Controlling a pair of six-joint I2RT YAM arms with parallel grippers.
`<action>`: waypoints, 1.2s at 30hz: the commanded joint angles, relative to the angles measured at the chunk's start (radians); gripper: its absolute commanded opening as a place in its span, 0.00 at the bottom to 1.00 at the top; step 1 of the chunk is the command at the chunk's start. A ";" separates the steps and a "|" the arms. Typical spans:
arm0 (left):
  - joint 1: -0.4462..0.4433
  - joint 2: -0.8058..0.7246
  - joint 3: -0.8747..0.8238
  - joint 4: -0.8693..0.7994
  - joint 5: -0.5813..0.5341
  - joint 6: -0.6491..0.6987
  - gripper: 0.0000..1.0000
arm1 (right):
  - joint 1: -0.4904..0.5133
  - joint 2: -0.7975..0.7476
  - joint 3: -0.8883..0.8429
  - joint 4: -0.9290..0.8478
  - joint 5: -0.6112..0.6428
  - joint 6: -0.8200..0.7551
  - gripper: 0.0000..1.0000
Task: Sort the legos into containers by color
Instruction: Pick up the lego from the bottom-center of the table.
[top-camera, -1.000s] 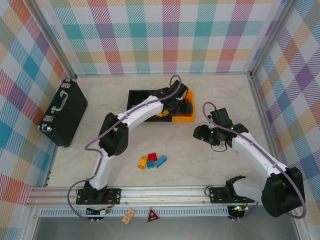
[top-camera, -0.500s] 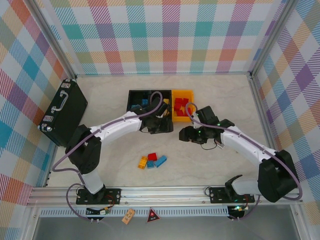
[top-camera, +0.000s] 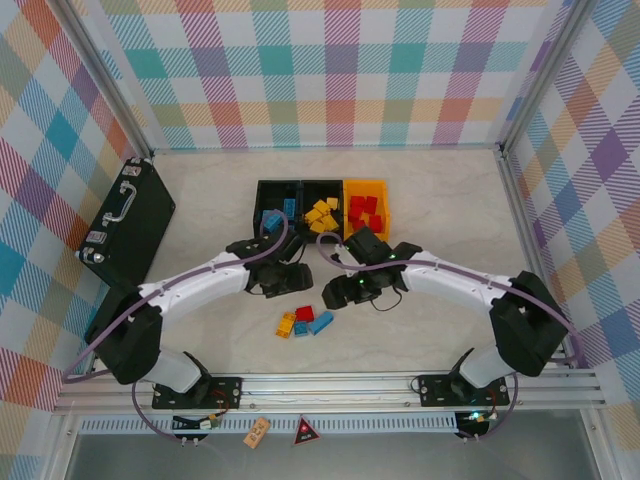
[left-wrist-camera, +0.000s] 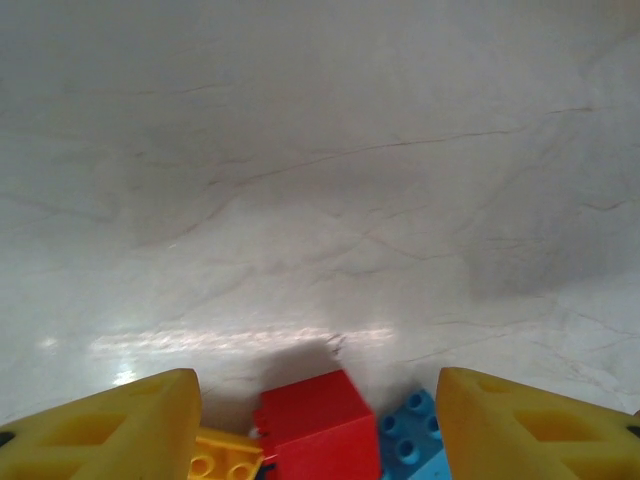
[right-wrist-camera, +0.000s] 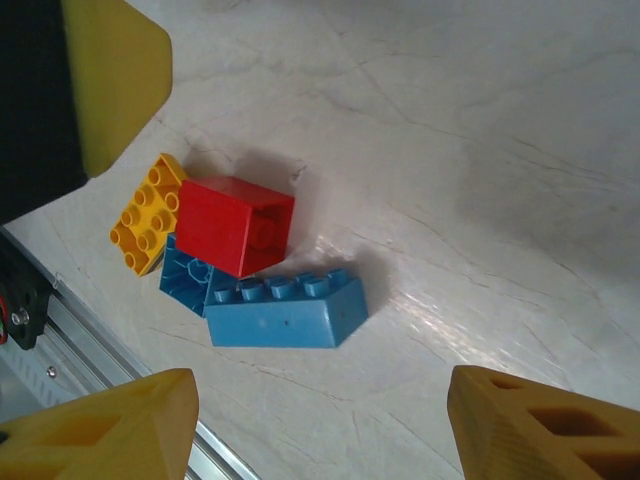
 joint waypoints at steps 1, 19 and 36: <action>0.023 -0.066 -0.053 -0.032 -0.039 -0.076 0.64 | 0.032 0.052 0.058 0.012 0.000 -0.025 0.67; 0.165 -0.340 -0.278 -0.124 -0.064 -0.227 0.66 | 0.152 0.342 0.279 -0.031 -0.036 -0.041 0.67; 0.192 -0.306 -0.286 -0.101 -0.030 -0.182 0.66 | 0.165 0.441 0.336 -0.135 0.185 0.066 0.53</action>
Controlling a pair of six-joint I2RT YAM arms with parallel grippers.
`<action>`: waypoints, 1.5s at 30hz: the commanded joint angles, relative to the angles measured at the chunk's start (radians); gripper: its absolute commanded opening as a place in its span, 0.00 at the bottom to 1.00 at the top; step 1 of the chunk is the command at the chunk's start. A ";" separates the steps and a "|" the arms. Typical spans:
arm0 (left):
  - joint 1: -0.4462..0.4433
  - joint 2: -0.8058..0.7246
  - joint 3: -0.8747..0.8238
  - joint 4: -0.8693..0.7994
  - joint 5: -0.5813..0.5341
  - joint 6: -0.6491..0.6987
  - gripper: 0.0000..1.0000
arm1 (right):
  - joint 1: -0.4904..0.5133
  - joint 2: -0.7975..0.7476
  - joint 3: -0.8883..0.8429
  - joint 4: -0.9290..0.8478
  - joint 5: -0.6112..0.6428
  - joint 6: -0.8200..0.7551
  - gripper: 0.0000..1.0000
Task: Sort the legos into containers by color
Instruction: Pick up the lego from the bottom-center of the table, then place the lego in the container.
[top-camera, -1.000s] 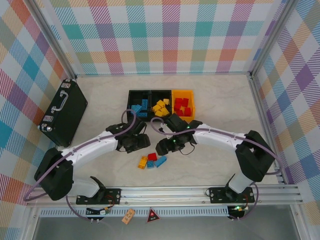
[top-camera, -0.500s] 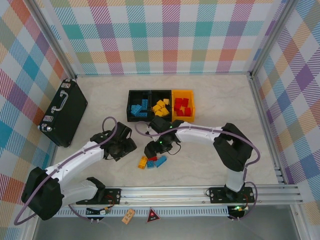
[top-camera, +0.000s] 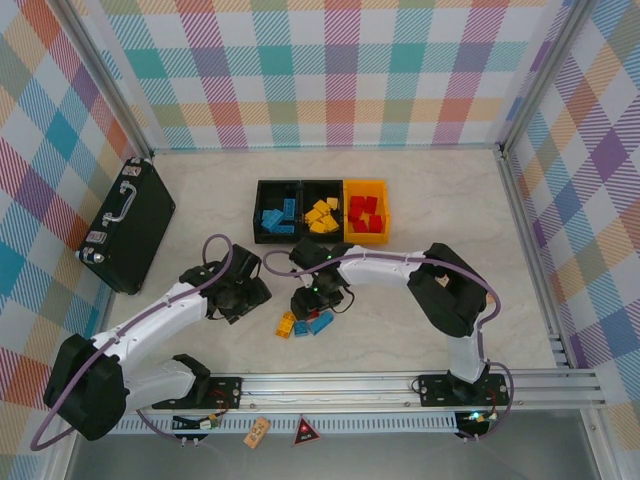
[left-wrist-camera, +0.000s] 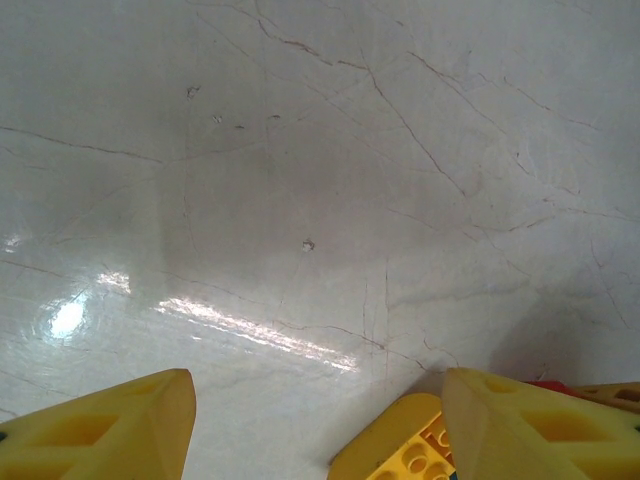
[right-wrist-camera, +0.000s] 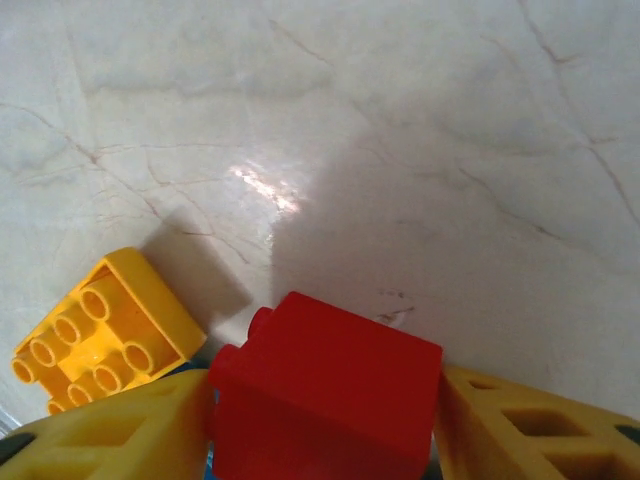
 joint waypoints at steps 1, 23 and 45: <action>0.014 0.011 -0.009 -0.009 0.012 0.018 0.66 | 0.000 0.007 0.017 -0.055 0.102 0.039 0.49; -0.021 0.127 0.114 0.134 0.076 0.112 0.65 | -0.266 -0.218 0.024 -0.069 0.164 0.058 0.34; -0.105 0.303 0.280 0.165 0.078 0.163 0.65 | -0.507 0.120 0.496 -0.245 0.235 0.075 0.37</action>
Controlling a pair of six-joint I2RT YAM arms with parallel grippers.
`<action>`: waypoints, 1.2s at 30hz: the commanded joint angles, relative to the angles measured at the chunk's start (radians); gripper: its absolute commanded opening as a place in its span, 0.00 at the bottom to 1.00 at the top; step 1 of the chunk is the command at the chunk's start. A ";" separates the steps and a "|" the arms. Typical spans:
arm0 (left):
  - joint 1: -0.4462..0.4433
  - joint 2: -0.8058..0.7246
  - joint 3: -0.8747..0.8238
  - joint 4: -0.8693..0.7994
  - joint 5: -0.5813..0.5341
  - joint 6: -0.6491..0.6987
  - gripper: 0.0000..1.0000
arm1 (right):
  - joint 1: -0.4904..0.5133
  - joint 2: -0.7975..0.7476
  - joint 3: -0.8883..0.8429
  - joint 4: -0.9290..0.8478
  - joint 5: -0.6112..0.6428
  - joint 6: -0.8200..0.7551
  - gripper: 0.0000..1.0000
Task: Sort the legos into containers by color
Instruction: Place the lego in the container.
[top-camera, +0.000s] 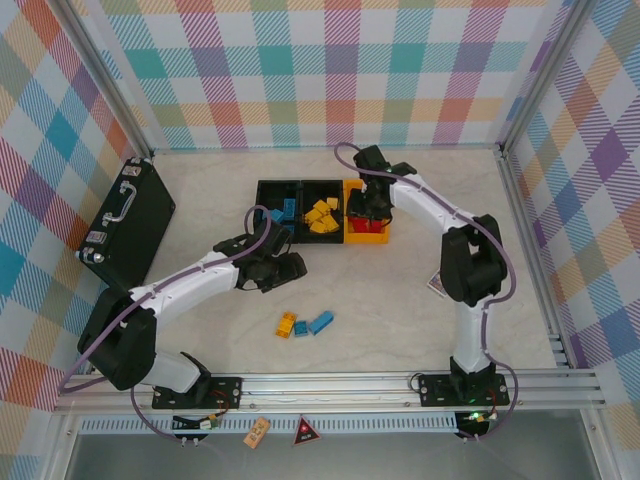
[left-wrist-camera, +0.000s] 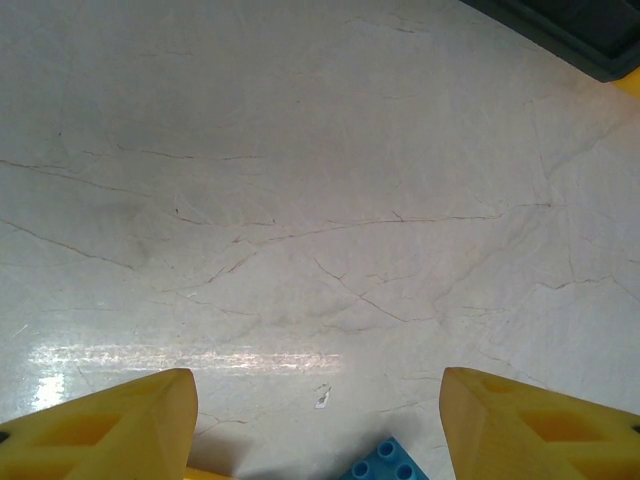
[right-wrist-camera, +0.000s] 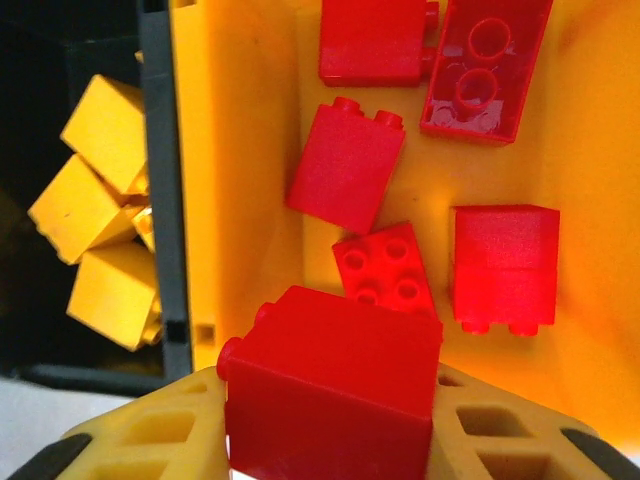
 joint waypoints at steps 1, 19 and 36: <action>-0.004 0.014 0.027 -0.010 -0.001 0.017 0.65 | -0.007 0.034 0.059 -0.063 0.021 0.013 0.38; -0.004 0.035 0.043 -0.027 0.014 0.040 0.65 | -0.008 -0.031 0.046 -0.063 0.022 0.013 0.56; -0.019 -0.003 0.027 -0.118 0.026 0.070 0.65 | -0.004 -0.339 -0.309 0.056 -0.125 0.008 0.56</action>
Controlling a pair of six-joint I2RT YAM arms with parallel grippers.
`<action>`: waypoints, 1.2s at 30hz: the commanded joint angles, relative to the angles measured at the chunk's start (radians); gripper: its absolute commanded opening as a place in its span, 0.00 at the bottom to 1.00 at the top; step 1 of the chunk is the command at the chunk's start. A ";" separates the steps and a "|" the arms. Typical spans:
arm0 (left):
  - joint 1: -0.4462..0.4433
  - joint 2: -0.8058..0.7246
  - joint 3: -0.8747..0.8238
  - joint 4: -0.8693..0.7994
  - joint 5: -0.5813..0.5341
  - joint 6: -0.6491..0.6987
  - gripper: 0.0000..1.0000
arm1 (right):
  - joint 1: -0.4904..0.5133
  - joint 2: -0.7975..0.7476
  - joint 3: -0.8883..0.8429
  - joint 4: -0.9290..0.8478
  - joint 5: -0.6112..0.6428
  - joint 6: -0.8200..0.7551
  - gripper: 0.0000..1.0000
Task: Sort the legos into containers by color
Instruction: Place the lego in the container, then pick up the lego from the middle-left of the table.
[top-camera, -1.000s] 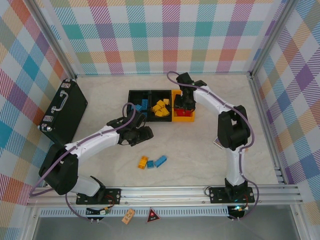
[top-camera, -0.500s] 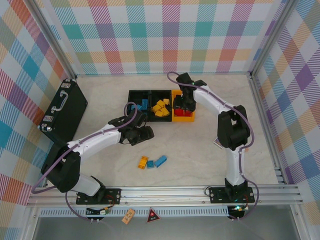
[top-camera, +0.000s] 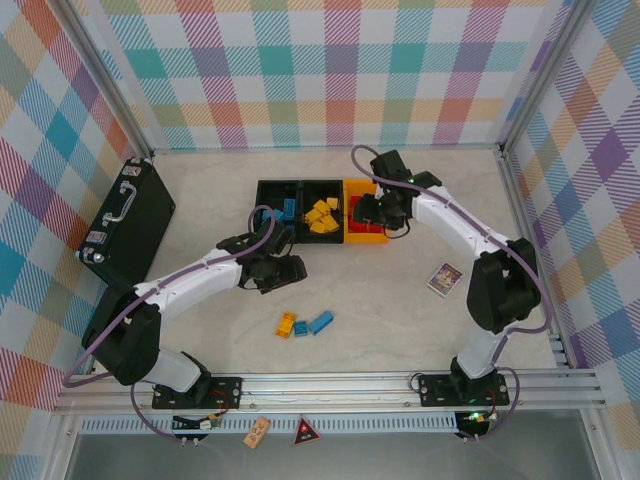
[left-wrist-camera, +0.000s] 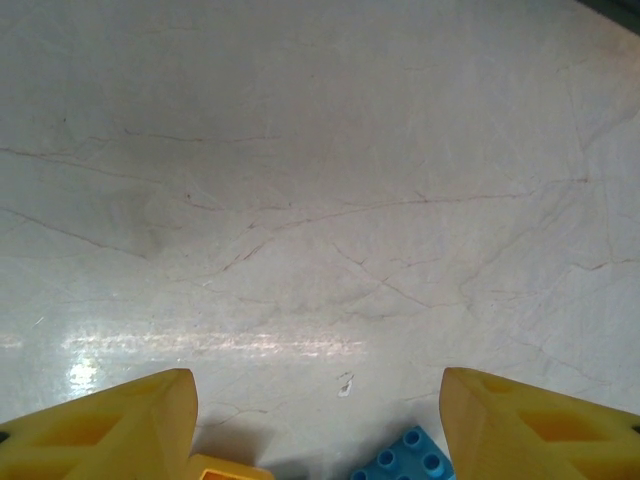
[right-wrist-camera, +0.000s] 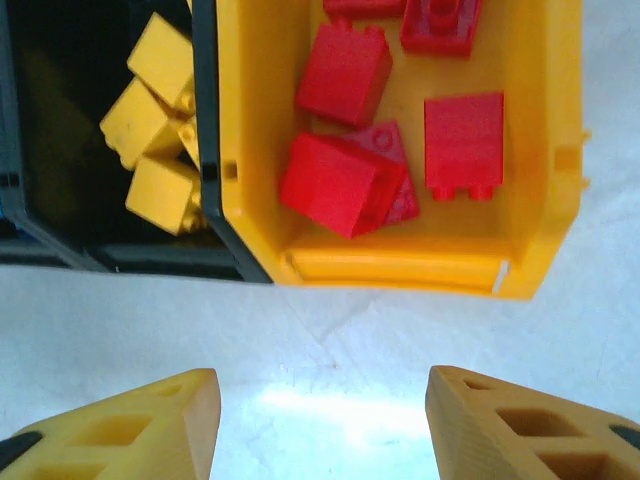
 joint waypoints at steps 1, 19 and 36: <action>-0.019 -0.029 0.006 -0.077 0.025 0.031 0.65 | 0.003 -0.060 -0.077 0.031 -0.067 -0.010 0.56; -0.151 0.143 0.019 -0.231 -0.024 0.057 0.69 | 0.048 -0.235 -0.357 0.082 -0.153 0.023 0.56; -0.179 0.142 -0.051 -0.225 -0.042 0.039 0.66 | 0.069 -0.198 -0.348 0.110 -0.174 0.046 0.56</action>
